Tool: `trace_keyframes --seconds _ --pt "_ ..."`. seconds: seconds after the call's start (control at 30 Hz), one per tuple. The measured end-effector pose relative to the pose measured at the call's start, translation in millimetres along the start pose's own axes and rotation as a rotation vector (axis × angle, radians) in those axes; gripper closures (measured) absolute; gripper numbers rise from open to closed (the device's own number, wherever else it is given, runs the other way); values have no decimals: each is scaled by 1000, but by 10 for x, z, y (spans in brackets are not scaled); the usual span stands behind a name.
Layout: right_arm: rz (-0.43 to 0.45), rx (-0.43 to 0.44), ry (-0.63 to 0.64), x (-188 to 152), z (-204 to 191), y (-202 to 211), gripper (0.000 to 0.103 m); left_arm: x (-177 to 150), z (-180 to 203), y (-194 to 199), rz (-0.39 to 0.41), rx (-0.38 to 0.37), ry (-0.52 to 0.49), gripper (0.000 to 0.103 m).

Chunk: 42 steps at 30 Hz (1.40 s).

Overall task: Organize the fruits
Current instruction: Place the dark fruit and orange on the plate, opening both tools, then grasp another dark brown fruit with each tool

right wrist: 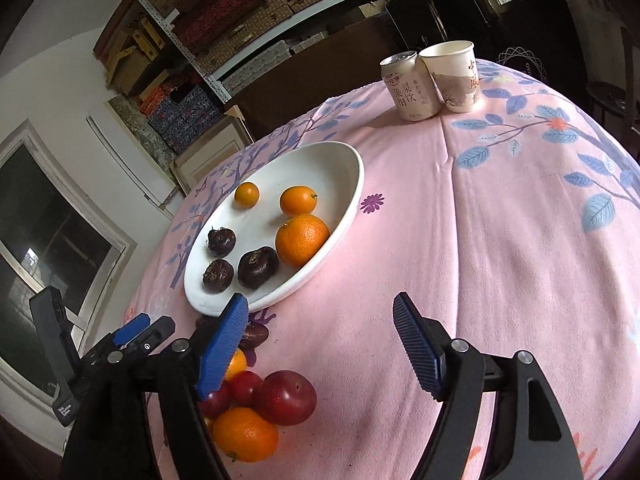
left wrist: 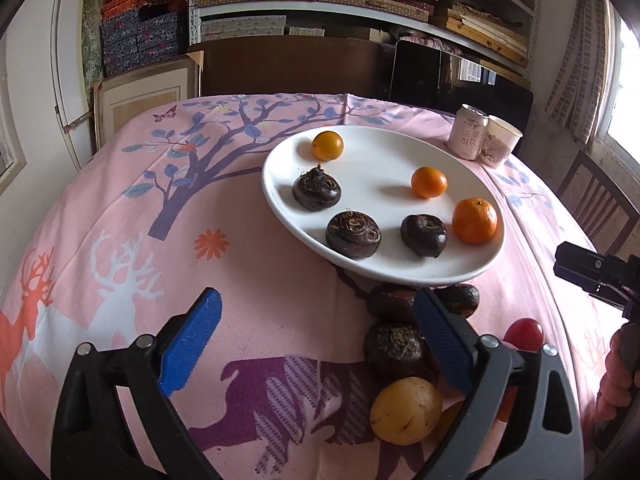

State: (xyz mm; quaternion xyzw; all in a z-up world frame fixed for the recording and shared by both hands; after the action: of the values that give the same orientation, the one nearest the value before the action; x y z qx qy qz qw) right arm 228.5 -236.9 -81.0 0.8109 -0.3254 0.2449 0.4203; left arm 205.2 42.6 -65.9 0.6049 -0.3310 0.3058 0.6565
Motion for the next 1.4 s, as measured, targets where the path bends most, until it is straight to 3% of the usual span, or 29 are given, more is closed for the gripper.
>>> trace_keyframes --seconds 0.37,0.5,0.7,0.83,0.9,1.0,1.03,1.17,1.3,1.33,1.37,1.4 --pt "-23 8 5 -13 -47 -18 27 -56 255 -187 -28 4 -127 8" --pt "-27 12 10 -21 -66 -20 26 -10 245 -273 -48 -30 -92 7" --pt "-33 9 13 -33 -70 -40 26 -18 170 -460 -143 -98 -19 4" --pt "-31 9 -9 -20 -28 -32 26 -73 -84 -459 -185 -123 32 4" --pt "-32 14 -17 -14 -17 -31 25 -67 -210 -409 -177 -91 52 4" --pt "-26 18 -18 7 -12 -14 25 -53 -326 -289 -131 60 21 4" --pt "-22 21 -16 10 -20 -6 25 -52 -353 -270 -125 73 20 6" --pt "-24 37 1 3 -63 6 25 4 -245 -162 -69 -3 21 6" --pt "-31 43 20 -13 -106 -1 25 -33 -44 -231 -76 40 -93 6" --pt "-33 44 22 -19 -113 -4 25 -50 -29 -278 -90 45 -102 9" --pt "-34 44 26 -22 -119 -7 25 -65 -24 -318 -103 47 -106 20" --pt "-35 43 30 -26 -127 -8 25 -65 -24 -348 -110 36 -102 22"
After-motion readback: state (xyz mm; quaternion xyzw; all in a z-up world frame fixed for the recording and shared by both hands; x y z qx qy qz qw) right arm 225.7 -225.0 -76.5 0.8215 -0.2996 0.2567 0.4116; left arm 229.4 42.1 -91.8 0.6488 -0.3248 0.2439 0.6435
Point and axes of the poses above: each gripper's, at about its wrist camera, not at the fingertips, and y roughly against the way its jaws point, z to its right, x to its top, the point moved 3 cm from there along -y, roughly the way its jaws point, and after that the axes turned 8 degrees about z, right-handed, at the moved point
